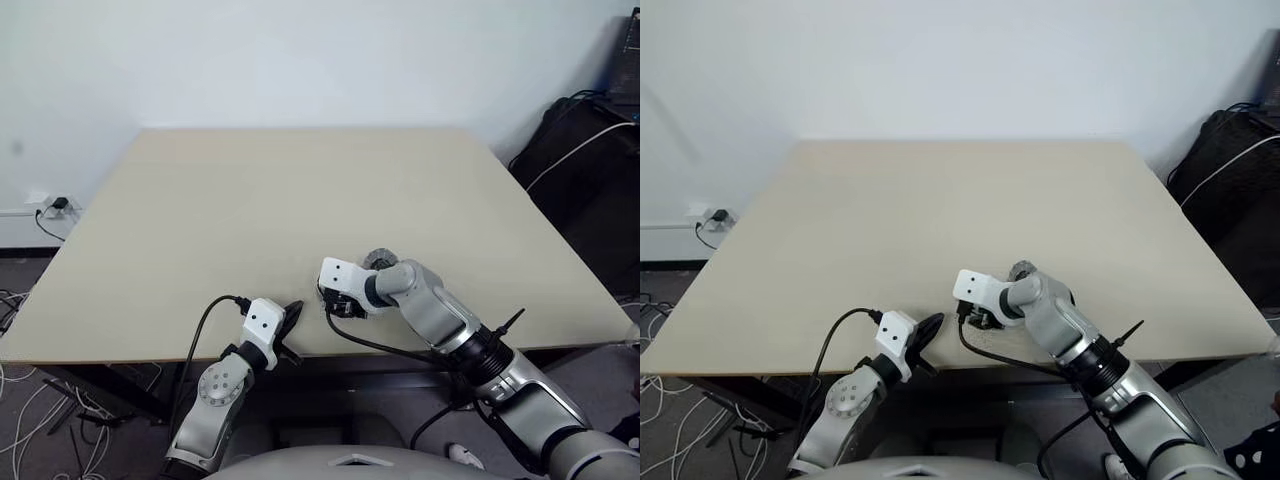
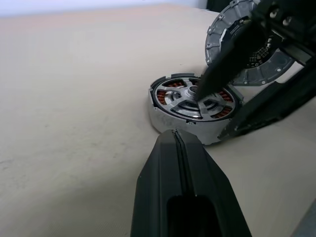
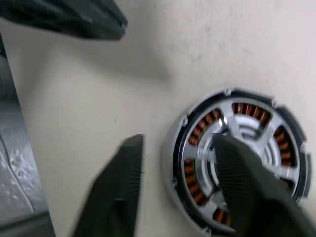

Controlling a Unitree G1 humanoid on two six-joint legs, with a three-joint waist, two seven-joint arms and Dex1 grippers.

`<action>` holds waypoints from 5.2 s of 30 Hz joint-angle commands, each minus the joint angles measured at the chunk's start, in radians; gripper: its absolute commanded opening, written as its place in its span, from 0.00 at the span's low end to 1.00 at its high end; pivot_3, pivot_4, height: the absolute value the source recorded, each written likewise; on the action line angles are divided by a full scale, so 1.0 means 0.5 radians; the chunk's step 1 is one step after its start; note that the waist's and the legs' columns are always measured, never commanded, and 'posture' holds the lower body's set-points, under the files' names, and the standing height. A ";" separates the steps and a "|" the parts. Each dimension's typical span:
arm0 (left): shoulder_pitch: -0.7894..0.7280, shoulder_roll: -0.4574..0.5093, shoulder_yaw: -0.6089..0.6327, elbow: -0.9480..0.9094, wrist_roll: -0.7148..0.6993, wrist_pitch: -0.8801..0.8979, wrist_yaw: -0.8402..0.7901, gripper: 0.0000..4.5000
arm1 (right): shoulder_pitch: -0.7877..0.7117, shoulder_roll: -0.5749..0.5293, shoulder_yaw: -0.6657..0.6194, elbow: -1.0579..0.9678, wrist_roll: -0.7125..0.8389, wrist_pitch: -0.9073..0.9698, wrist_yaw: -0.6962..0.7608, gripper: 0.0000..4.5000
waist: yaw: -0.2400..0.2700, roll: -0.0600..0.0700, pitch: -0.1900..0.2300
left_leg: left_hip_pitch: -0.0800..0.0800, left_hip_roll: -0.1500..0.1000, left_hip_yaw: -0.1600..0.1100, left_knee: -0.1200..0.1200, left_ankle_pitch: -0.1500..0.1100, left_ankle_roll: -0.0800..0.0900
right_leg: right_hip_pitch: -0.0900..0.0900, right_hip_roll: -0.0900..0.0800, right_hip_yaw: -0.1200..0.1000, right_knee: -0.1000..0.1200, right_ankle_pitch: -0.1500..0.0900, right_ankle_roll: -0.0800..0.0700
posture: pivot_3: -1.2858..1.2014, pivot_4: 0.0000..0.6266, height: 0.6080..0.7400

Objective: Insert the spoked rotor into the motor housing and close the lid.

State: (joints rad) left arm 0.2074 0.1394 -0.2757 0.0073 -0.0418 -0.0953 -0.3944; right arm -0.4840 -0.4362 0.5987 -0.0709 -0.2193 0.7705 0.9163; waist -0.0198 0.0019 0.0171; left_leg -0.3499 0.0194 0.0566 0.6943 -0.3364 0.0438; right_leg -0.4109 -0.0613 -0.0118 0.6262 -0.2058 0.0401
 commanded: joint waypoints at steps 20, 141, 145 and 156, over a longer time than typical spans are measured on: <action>-0.010 0.023 -0.005 -0.046 -0.009 -0.003 -0.046 0.00 | 0.488 0.691 -0.864 -0.931 0.721 -0.120 -0.702 0.01 | 0.011 0.000 0.000 | -0.001 0.001 -0.001 0.000 -0.001 0.000 | 0.000 0.000 -0.001 0.000 0.000 0.001 | 0.52 0.00 1.00; -0.063 0.028 -0.021 -0.034 0.002 0.031 -0.054 0.00 | 0.861 0.100 -0.639 -0.592 0.766 -0.653 -0.514 0.01 | 0.014 -0.001 0.000 | 0.004 0.001 0.005 -0.003 -0.001 0.002 | 0.000 0.001 0.007 -0.001 -0.005 0.008 | 0.52 0.00 1.00; -0.065 0.027 -0.018 -0.030 0.006 0.022 -0.045 0.00 | 0.865 0.097 -0.643 -0.550 0.730 -0.687 -0.566 0.01 | 0.016 -0.001 0.000 | 0.003 0.001 0.005 -0.003 -0.001 0.002 | 0.000 0.001 0.007 -0.001 -0.003 0.006 | 0.52 0.00 1.00; -0.068 0.024 -0.006 -0.026 0.003 0.017 -0.031 0.00 | 0.867 0.119 -0.650 -0.511 0.730 -0.733 -0.606 0.01 | 0.015 -0.001 0.000 | 0.004 0.001 0.005 -0.003 -0.001 0.002 | 0.000 0.001 0.007 -0.001 -0.001 0.002 | 0.52 0.00 1.00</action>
State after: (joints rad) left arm 0.1853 0.1579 -0.2826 0.0074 -0.0409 -0.0693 -0.4136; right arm -0.0423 -0.3831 0.2989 -0.3164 0.1407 0.4279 0.6224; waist -0.0121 0.0012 0.0172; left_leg -0.3482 0.0199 0.0592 0.6927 -0.3372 0.0446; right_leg -0.4107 -0.0606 -0.0084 0.6258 -0.2064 0.0413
